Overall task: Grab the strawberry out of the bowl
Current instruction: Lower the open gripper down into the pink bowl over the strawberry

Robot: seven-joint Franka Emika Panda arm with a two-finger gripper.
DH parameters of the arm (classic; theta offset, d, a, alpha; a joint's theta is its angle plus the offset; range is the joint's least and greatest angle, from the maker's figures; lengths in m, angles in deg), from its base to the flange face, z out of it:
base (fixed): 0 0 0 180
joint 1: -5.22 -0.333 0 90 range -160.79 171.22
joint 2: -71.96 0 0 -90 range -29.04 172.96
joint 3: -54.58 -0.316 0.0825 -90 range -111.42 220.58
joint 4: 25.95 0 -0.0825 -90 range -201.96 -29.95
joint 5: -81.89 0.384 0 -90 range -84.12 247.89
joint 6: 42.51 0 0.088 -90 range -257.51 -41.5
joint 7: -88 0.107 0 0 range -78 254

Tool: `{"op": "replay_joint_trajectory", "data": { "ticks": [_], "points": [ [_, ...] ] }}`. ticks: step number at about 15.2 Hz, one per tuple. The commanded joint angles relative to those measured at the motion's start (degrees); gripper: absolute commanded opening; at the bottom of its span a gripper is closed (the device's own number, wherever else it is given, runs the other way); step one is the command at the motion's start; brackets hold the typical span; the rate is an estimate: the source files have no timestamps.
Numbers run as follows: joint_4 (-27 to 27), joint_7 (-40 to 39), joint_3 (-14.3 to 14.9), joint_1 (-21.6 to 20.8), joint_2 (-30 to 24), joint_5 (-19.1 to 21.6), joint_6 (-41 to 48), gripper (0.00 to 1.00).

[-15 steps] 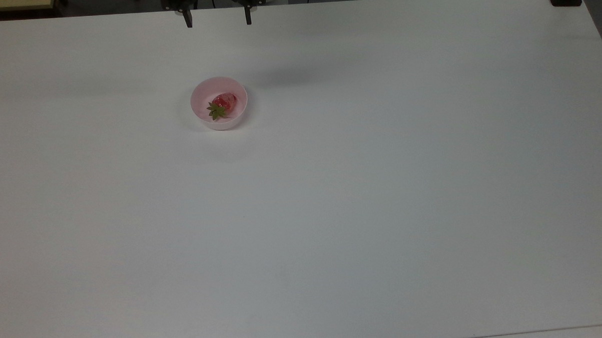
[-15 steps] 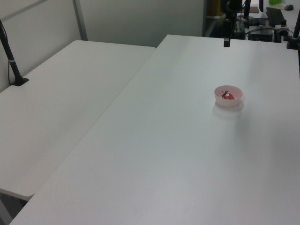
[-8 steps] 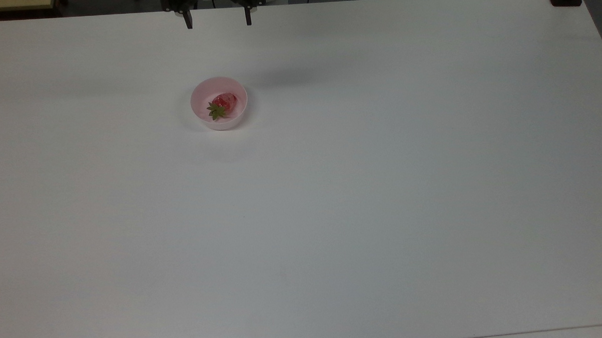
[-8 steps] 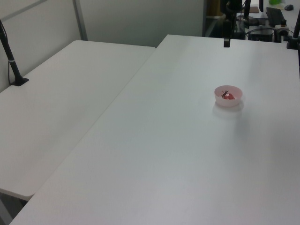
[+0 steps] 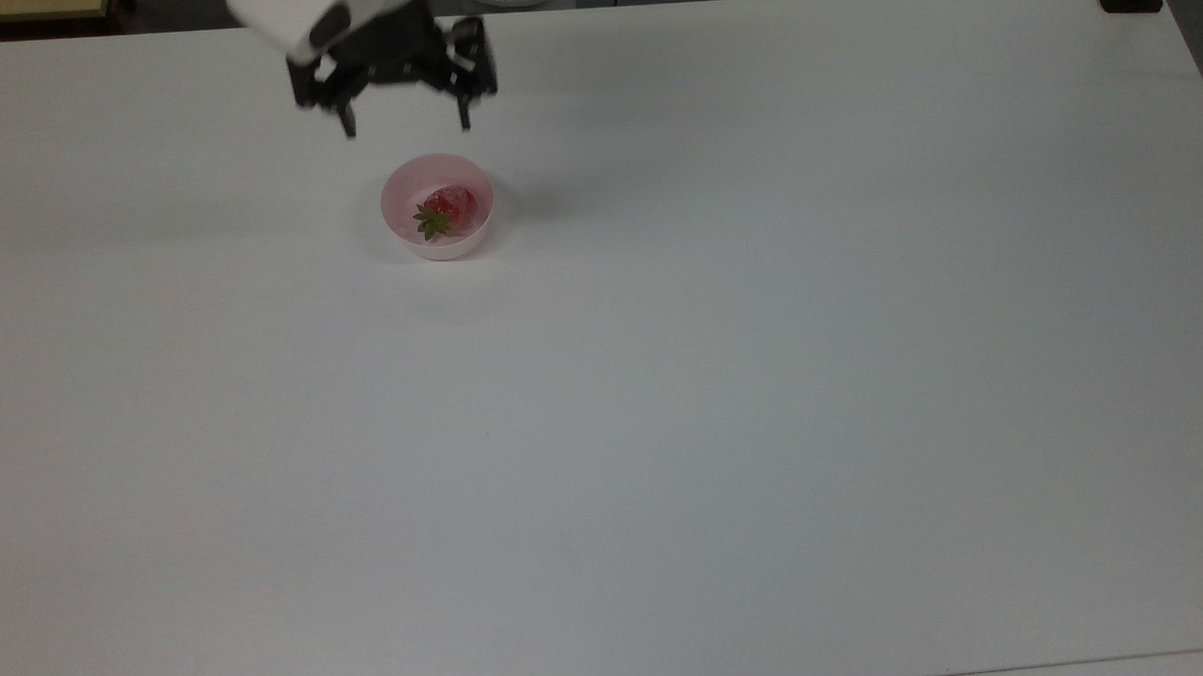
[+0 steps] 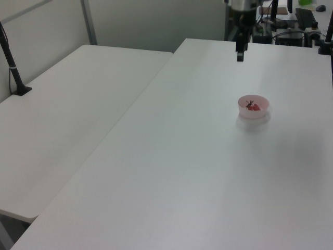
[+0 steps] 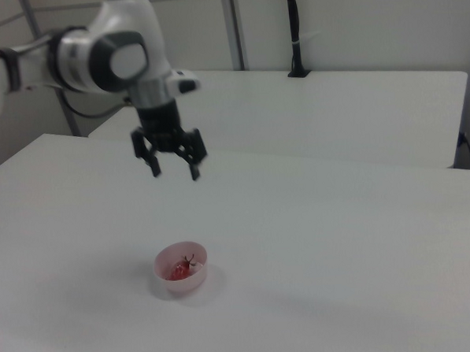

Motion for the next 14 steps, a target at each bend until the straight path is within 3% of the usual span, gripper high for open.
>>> {"op": "replay_joint_trajectory", "data": {
  "ticks": [1,7,9,14],
  "points": [
    [0.06,-7.88,3.41,-0.38,6.19,-0.81,-3.71,1.0],
    [-7.14,-13.7,4.03,-2.49,5.68,-1.59,-3.98,0.94],
    [-9.95,-14.76,5.7,-4.51,5.68,-3.52,-4.68,0.89],
    [-12.51,-16.26,5.88,-5.22,5.77,-4.06,-5.92,0.81]
  ]
}}
